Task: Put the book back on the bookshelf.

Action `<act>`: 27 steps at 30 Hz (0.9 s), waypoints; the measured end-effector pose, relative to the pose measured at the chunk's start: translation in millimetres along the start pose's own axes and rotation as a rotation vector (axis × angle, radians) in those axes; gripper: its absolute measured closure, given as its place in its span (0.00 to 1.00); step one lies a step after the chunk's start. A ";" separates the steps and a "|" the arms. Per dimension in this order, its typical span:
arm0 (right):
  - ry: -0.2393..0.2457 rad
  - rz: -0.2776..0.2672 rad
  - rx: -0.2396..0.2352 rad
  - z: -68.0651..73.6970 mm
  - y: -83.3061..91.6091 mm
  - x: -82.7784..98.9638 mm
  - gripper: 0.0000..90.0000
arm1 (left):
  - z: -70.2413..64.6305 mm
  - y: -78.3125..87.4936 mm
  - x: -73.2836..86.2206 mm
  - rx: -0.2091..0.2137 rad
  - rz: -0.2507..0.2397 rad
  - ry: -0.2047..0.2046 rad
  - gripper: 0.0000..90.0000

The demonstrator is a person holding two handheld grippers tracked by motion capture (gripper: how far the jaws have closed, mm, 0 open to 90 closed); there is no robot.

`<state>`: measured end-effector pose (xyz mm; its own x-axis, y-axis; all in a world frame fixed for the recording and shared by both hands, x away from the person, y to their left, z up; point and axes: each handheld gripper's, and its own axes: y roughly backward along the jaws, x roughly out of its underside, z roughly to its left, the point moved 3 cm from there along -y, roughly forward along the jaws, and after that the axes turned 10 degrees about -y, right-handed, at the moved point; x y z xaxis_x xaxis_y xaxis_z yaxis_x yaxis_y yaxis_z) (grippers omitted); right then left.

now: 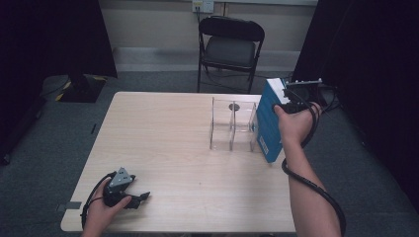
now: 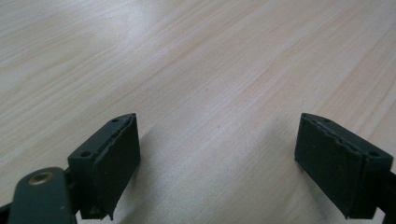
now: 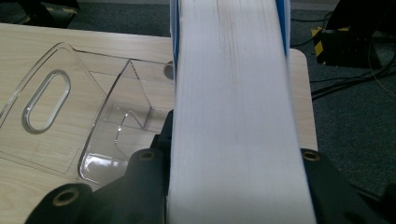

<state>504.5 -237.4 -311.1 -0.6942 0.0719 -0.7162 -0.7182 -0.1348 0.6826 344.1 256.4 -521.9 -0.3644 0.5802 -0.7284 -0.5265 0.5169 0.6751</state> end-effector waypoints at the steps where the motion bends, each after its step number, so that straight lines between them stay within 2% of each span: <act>1: 0.001 0.001 -0.003 0.0 -0.5 0.1 0.68 | 0.0 0.0 0.0 0.000 0.000 0.000 0.15; 27: -0.013 -0.023 -0.007 -0.9 -15.5 4.4 0.68 | -0.1 -0.4 0.0 -0.003 -0.005 0.001 0.15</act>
<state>512.6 -235.9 -325.0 -0.6783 0.0874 -0.7295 -0.7334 -0.1395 0.6653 344.2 256.2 -522.2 -0.3629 0.5768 -0.7319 -0.5302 0.5180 0.6712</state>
